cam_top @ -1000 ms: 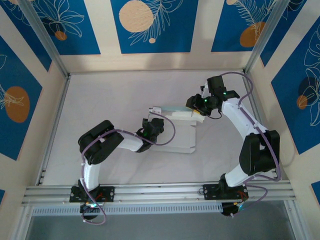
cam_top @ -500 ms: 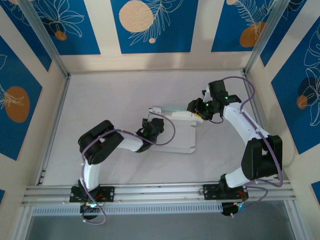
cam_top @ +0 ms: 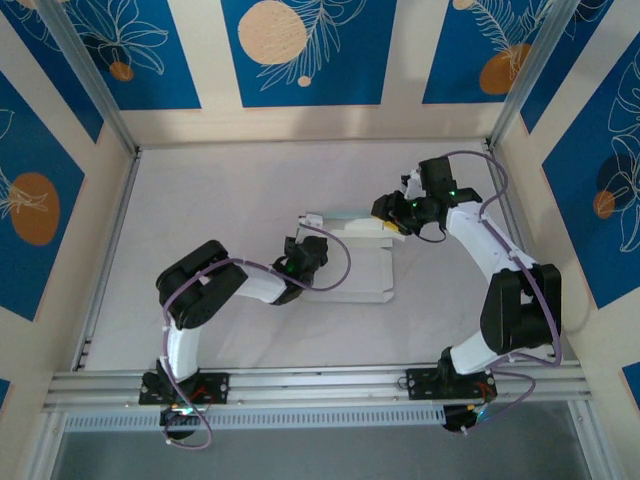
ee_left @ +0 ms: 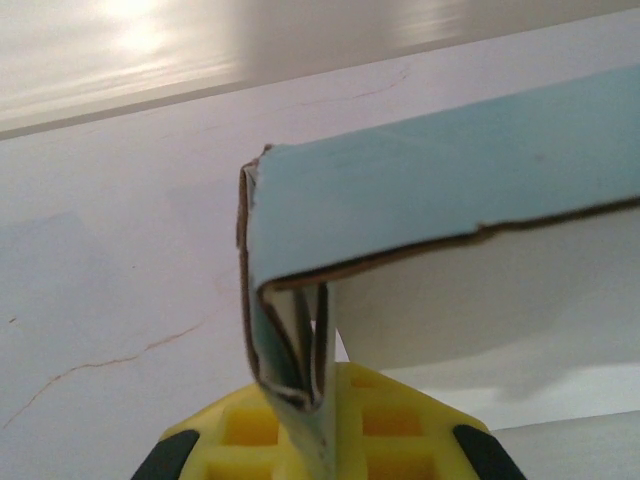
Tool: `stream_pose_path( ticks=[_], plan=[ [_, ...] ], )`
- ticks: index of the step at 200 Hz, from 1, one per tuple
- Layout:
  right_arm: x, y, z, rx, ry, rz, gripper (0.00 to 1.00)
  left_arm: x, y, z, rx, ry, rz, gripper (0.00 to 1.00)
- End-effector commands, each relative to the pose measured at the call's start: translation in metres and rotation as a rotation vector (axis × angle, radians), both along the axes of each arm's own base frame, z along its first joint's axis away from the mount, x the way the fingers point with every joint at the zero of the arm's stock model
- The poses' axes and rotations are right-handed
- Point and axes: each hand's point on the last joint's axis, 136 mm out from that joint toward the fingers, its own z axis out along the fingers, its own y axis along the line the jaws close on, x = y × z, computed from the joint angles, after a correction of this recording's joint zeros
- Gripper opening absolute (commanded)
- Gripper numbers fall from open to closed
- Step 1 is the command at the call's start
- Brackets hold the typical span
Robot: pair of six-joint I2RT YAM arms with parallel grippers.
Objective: Fold the paper box
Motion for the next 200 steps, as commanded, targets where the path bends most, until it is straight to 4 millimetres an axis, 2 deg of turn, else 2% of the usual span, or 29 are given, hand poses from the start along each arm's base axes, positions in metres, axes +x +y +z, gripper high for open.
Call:
stream_pose_path(
  ticks=[1, 49, 116, 154, 200],
  plan=[
    [-0.010, -0.003, 0.007, -0.076, 0.002, 0.050, 0.51, -0.016, 0.025, -0.047, 0.190, 0.131, 0.007, 0.00],
    [-0.020, -0.010, 0.017, -0.112, -0.036, 0.065, 0.52, -0.016, 0.029, -0.033, 0.175, 0.094, 0.019, 0.00],
    [-0.008, -0.011, 0.025, -0.123, -0.063, 0.056, 0.52, -0.020, 0.021, -0.001, 0.137, 0.038, -0.007, 0.00],
    [-0.001, -0.009, 0.016, -0.120, -0.042, 0.061, 0.52, -0.020, 0.021, -0.008, 0.150, 0.047, -0.012, 0.00],
    [0.004, -0.006, -0.006, -0.128, 0.003, 0.066, 0.52, -0.021, 0.021, -0.016, 0.161, 0.053, -0.012, 0.00]
  ],
)
